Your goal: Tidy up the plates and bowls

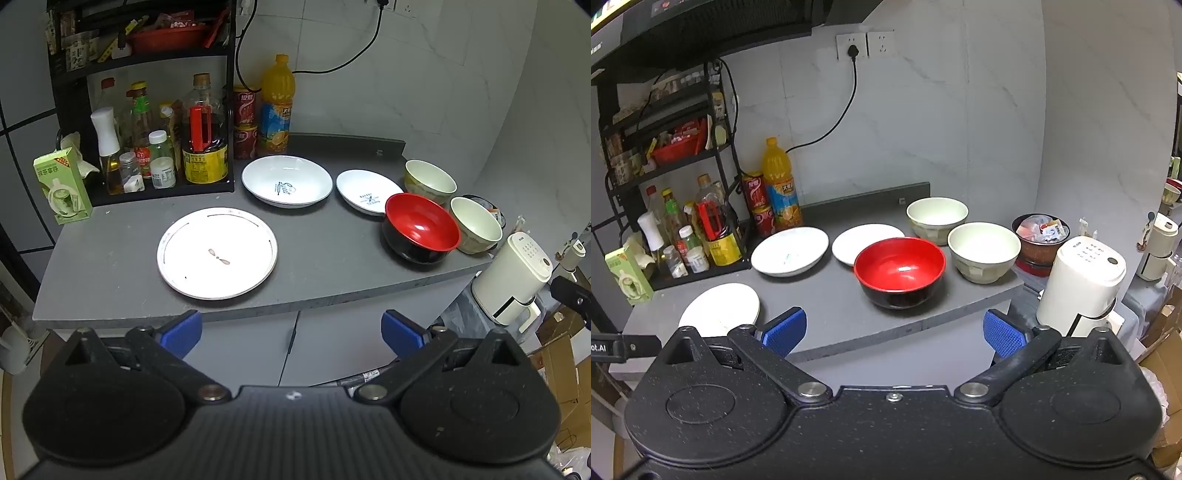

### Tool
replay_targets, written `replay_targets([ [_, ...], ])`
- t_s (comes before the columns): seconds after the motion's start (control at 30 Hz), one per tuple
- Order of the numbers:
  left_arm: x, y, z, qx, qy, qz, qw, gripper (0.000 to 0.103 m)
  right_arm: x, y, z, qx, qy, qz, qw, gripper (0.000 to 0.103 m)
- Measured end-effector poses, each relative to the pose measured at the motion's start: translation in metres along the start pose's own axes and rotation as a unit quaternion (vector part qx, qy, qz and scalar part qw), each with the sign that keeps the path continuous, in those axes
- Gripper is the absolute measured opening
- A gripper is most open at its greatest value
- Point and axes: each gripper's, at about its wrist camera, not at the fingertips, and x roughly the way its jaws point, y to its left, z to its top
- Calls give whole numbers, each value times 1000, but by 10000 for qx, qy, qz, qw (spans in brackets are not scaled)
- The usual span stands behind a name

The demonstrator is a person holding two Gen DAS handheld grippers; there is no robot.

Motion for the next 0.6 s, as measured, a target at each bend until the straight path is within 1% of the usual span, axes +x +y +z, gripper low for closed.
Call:
replay_targets([
  [0.17,-3,3,-3,-29,11,14,10000,102,3,3,-1,-31,63,24,10000,103],
  [0.33,-5,3,-5,-41,24,26,10000,102,-4,-4,-5,-115,123,9,9999,103],
  [0.37,-5,3,-5,-50,33,26,10000,102,0,0,-5,-99,61,23,9999,103],
  [0.5,-6,4,-7,-53,37,17,10000,102,0,2,-5,-165,105,4,9998,103],
  [0.53,-6,4,-8,-53,35,10,10000,102,0,3,-5,-230,13,-51,9997,103],
  [0.6,-6,4,-8,-64,52,21,10000,102,1,3,-6,-209,60,-52,9998,103],
])
